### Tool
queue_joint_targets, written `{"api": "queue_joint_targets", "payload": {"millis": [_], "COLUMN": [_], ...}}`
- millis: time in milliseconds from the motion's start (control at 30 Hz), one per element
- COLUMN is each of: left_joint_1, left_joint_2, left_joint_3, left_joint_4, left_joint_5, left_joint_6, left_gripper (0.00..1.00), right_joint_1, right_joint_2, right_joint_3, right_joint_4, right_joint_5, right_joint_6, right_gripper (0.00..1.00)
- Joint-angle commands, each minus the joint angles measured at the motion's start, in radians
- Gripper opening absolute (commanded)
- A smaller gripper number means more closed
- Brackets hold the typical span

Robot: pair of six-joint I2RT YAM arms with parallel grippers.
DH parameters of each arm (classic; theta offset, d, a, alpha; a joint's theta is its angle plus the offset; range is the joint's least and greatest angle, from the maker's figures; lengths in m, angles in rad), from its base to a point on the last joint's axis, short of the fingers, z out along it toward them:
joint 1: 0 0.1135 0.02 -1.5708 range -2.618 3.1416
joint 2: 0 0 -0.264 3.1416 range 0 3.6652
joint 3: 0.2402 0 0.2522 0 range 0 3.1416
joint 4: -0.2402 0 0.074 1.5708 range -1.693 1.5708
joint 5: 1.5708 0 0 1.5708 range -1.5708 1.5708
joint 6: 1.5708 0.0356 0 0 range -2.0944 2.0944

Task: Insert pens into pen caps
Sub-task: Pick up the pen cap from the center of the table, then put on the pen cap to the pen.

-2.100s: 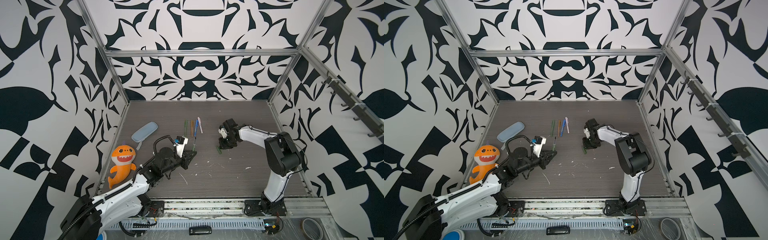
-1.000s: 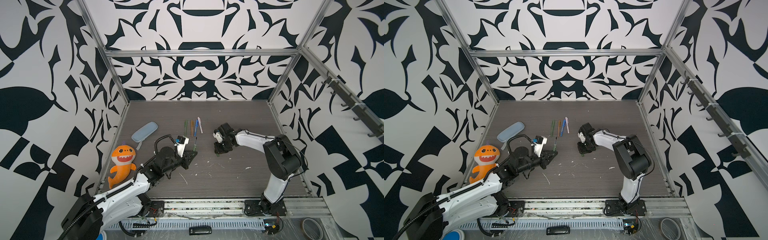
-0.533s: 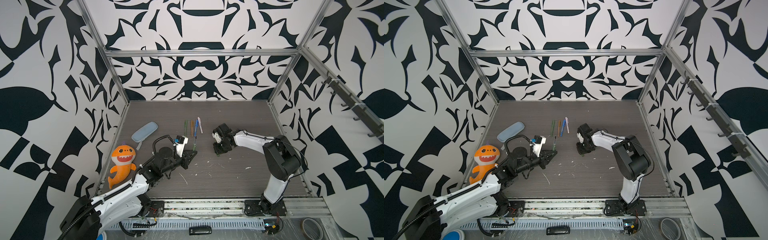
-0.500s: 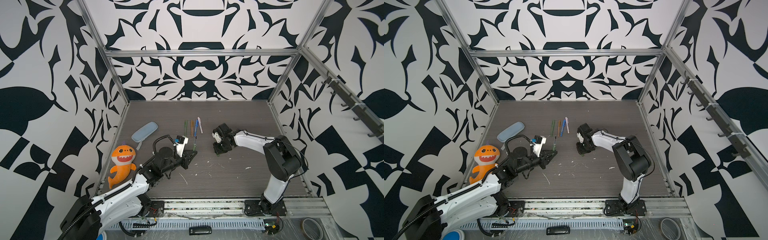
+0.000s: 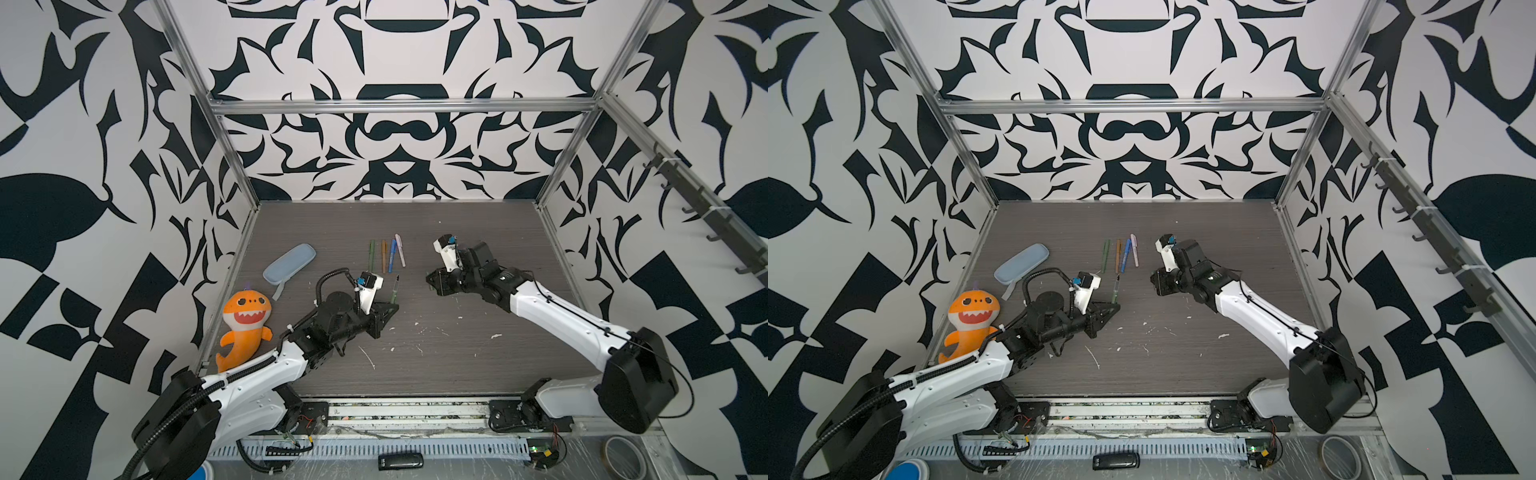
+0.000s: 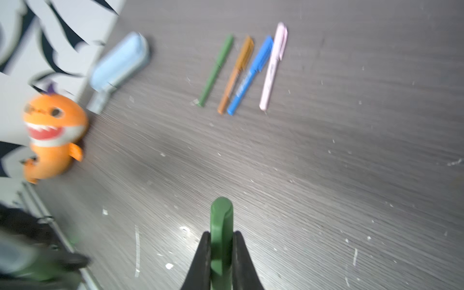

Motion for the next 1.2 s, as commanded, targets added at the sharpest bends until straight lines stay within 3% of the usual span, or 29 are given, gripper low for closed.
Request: {"api": "queue_joint_targets", "payload": {"millis": [0, 433, 1167], "left_joint_1": [0.002, 0.001, 0.001], "left_joint_2": [0.020, 0.046, 0.020], "left_joint_3": [0.033, 0.042, 0.043], "left_joint_4": [0.103, 0.135, 0.139], "left_joint_5": [0.041, 0.076, 0.082], "left_joint_6": [0.008, 0.003, 0.001], "left_gripper": [0.01, 0.01, 0.01], "right_joint_1": [0.030, 0.117, 0.141], "right_joint_2": [-0.061, -0.109, -0.088], "right_joint_3": [0.005, -0.023, -0.038], "right_joint_4": [0.133, 0.441, 0.458], "right_joint_5": [-0.040, -0.027, -0.015], "right_joint_6": [0.067, 0.191, 0.198], "right_gripper": [0.10, 0.09, 0.08]}}
